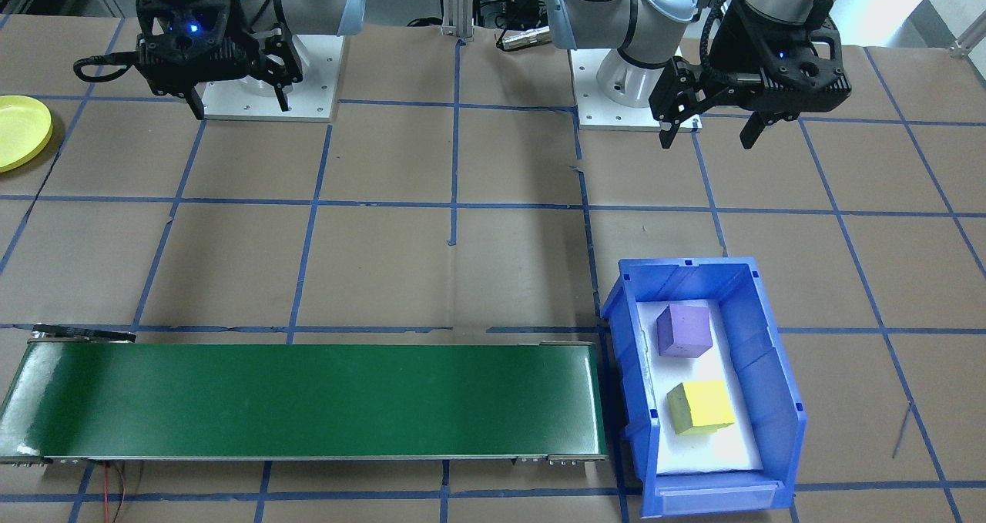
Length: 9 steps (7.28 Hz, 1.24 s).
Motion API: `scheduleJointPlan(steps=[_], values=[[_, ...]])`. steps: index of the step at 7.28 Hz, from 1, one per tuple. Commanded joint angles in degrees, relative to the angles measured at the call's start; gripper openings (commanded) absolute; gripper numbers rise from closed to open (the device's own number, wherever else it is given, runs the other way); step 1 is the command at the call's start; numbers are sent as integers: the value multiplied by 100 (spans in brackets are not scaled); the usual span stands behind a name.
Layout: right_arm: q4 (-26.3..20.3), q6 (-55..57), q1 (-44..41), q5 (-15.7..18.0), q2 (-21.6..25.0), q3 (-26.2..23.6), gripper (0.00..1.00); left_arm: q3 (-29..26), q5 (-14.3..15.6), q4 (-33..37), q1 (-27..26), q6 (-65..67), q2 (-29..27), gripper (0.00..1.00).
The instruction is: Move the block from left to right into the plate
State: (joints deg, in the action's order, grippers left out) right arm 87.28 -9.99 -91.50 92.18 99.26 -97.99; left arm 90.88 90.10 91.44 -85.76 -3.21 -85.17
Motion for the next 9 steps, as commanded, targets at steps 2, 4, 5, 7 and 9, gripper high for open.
scheduleJointPlan(steps=[2,4,5,7,9], values=[[-53,68,9,19,-4,-1,100,-9,-28,-39,6,-4,-61,100],[-53,112,9,45,-4,-9,100,-9,51,-13,103,-30,-114,100],[-44,86,9,219,-4,-18,100,17,51,-73,120,-30,-288,100],[-44,85,9,248,-4,-18,100,-133,60,-544,234,-231,-1025,100],[-53,103,9,265,-4,-10,100,-36,43,-1407,575,-766,-1710,100]])
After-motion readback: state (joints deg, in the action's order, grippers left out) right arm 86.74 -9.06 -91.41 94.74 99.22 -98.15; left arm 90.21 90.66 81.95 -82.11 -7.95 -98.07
